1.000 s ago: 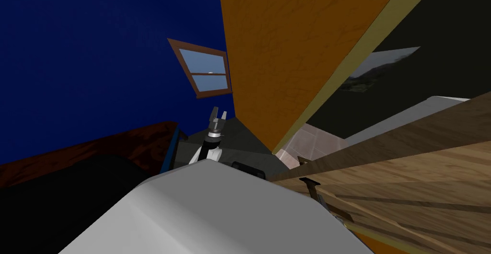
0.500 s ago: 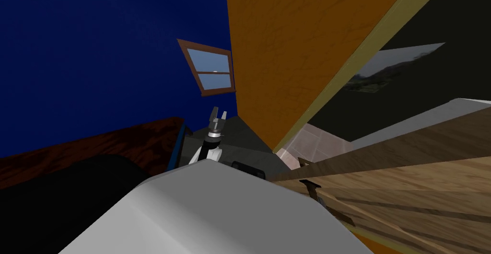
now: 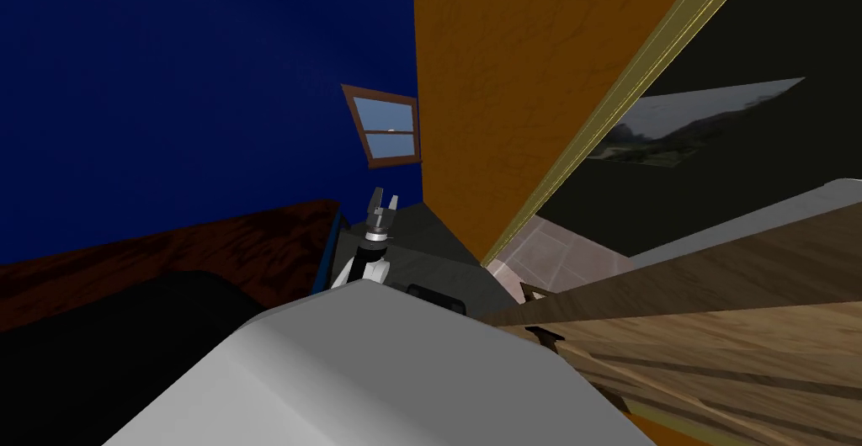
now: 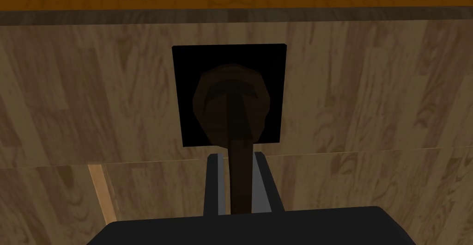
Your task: Pull the door open
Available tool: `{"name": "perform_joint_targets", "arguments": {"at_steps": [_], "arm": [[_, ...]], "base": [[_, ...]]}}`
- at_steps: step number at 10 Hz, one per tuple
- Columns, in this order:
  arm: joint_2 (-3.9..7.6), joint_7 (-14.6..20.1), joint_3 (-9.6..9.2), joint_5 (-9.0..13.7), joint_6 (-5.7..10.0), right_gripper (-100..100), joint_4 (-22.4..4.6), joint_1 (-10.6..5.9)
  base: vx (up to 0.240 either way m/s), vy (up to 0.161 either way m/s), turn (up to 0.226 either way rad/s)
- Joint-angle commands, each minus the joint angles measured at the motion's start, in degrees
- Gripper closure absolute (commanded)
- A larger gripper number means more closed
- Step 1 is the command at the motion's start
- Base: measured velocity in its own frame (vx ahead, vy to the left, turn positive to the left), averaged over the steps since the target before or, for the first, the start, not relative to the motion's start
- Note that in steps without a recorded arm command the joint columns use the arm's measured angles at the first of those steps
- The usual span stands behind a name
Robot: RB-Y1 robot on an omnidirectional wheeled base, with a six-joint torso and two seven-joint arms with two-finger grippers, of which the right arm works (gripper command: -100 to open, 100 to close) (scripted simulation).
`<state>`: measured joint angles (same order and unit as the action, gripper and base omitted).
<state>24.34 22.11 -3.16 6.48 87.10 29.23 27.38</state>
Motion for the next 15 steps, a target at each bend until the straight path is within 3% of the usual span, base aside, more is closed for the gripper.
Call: {"name": "perform_joint_targets", "arguments": {"at_steps": [1,3,4,11,14,15], "arm": [[-0.17,-0.04,-0.25,-0.21,1.92,100,-1.39,-0.04],[-0.31,-0.15,-0.46,-0.38,3.26,100,-2.34,0.23],[-0.37,-0.15,-0.48,-0.39,2.39,100,-1.71,0.23],[-3.58,-1.39,0.87,1.92,3.2,100,-3.79,3.09],[-3.58,-1.39,0.87,1.92,3.2,100,-3.79,3.09],[-4.09,-1.61,1.1,2.29,3.53,100,-4.14,3.52]], "base": [[-0.109,-0.052,0.106],[-0.105,-0.049,0.081],[-0.054,-0.027,0.029],[-0.011,-0.008,0.231],[-0.015,-0.006,0.03],[-0.019,-0.002,0.174]]}}
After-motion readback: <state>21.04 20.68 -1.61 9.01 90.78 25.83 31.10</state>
